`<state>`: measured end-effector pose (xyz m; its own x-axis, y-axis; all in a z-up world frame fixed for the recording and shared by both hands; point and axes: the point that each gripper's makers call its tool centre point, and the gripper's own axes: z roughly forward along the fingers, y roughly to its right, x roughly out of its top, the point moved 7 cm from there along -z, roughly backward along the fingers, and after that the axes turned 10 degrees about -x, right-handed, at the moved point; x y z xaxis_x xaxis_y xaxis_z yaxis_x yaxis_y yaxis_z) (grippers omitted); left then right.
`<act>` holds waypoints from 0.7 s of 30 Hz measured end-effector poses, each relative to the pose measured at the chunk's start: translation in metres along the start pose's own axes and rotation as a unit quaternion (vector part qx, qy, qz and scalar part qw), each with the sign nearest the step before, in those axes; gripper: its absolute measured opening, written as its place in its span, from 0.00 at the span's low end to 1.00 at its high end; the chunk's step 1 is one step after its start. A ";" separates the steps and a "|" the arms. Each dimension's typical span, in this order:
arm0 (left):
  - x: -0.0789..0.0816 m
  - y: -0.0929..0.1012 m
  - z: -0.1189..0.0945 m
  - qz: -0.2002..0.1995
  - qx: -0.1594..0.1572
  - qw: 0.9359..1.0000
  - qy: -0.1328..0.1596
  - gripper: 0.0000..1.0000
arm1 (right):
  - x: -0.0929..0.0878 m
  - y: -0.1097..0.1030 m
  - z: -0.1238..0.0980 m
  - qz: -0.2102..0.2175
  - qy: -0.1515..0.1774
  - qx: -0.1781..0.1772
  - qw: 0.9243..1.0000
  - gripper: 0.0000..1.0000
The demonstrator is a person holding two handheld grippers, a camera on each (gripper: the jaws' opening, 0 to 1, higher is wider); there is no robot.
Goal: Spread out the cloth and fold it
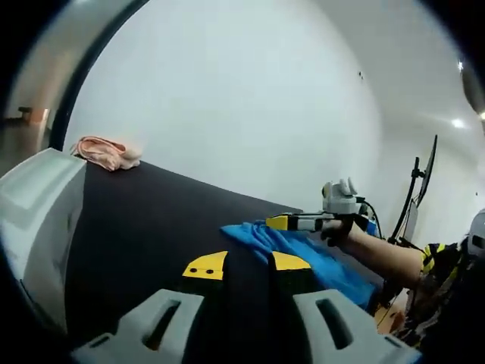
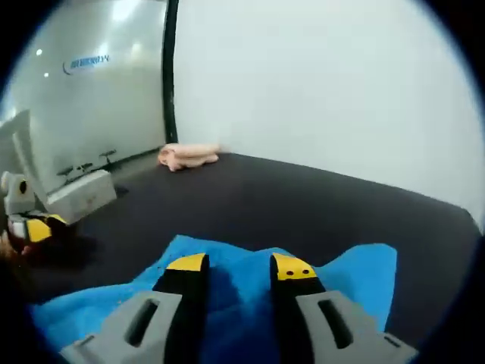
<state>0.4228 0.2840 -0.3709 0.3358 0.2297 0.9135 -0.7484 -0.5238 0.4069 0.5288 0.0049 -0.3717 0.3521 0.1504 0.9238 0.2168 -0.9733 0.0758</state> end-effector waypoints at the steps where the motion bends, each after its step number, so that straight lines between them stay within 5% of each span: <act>1: -0.001 -0.001 -0.002 -0.003 0.002 1.000 0.000 0.18 | 0.001 0.001 0.001 0.019 -0.008 -0.001 1.000 0.30; 5: -0.004 -0.006 -0.006 -0.010 0.009 1.000 -0.001 0.18 | 0.006 -0.009 0.002 0.045 -0.020 0.017 0.999 0.32; 9: -0.006 -0.008 -0.007 -0.016 0.014 1.000 0.000 0.18 | -0.014 -0.009 0.009 -0.093 -0.040 -0.017 0.995 0.15; 12: -0.004 -0.005 -0.007 -0.013 0.011 1.000 -0.001 0.18 | -0.012 -0.010 0.006 -0.087 -0.023 -0.011 0.996 0.04; 21: -0.005 -0.006 -0.008 -0.009 0.013 1.000 -0.005 0.18 | 0.043 -0.008 -0.020 0.017 0.065 0.054 0.996 0.04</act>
<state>0.4212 0.2922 -0.3778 0.3551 0.2306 0.9060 -0.7270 -0.5411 0.4227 0.5234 0.0157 -0.3253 0.2418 0.0861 0.9665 0.3058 -0.9520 0.0083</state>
